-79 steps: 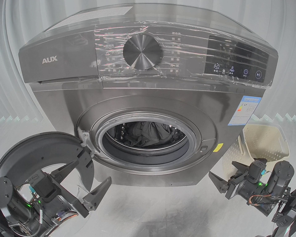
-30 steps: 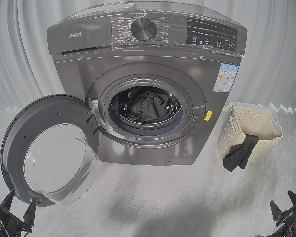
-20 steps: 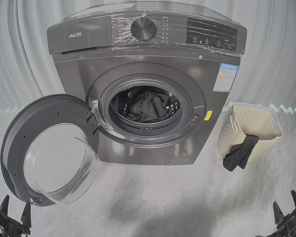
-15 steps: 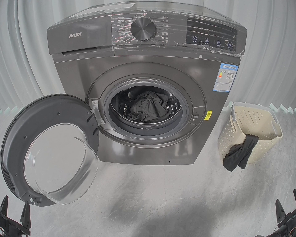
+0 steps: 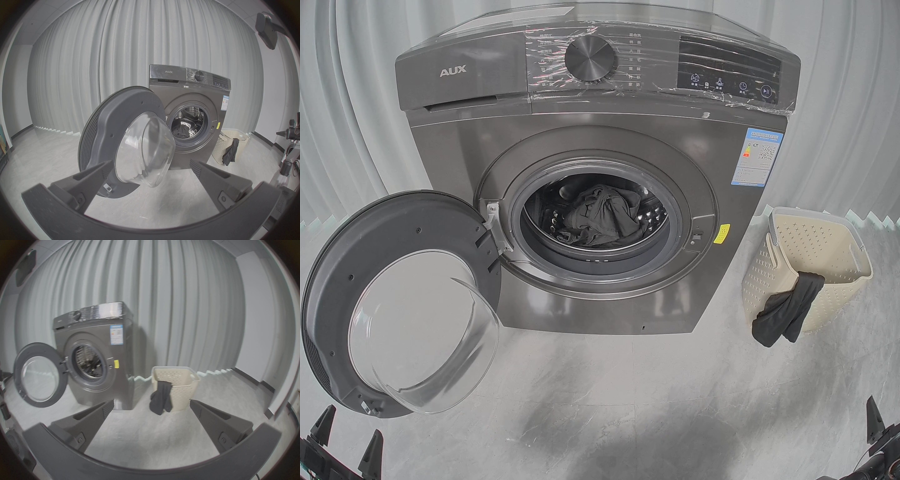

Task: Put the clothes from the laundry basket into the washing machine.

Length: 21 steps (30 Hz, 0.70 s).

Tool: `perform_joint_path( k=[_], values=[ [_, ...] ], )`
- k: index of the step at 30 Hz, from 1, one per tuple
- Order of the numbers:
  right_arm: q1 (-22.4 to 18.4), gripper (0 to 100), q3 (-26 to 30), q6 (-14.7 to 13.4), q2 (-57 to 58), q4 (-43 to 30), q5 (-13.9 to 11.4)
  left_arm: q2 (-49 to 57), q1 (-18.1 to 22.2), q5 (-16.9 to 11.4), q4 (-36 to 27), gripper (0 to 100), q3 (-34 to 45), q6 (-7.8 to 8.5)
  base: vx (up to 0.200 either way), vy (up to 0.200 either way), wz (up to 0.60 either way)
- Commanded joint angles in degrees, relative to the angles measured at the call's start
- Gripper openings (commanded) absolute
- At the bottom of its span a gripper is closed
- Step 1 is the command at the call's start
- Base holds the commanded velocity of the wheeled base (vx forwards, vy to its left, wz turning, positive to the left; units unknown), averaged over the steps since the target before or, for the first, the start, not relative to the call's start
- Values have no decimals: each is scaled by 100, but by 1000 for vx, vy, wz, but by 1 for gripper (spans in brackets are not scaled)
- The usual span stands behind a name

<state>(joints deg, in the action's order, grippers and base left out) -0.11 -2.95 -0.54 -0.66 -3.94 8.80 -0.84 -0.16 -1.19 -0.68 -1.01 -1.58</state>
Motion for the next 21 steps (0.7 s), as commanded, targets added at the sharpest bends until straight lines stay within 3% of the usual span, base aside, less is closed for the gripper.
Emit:
perform_joint_path(
  k=[1, 4, 5, 6, 9, 21],
  values=[
    [-15, 100, 58, -8, 66, 156, 289, 84, -11, 40, 59, 100, 84, -44, 0, -200, 0],
    [2, 100, 75, 18, 66, 130, -379, 84, -11, 40, 68, 100, 92, -52, 0, -200, 0],
    [11, 100, 163, 1, 66, 95, -986, 84, -11, 67, 68, 100, 92, -61, 0, -200, 0],
    [20, 100, 190, 10, 39, 130, -1074, 84, -11, 76, 77, 100, 92, -52, 0, -200, 0],
    [-42, 100, 216, 115, -31, 192, -898, 84, -11, 84, 68, 100, 92, -70, 0, -200, 0],
    [2, 100, 225, 54, 31, 200, -889, 84, -11, 84, 68, 100, 92, -70, 0, -200, 0]
  ],
)
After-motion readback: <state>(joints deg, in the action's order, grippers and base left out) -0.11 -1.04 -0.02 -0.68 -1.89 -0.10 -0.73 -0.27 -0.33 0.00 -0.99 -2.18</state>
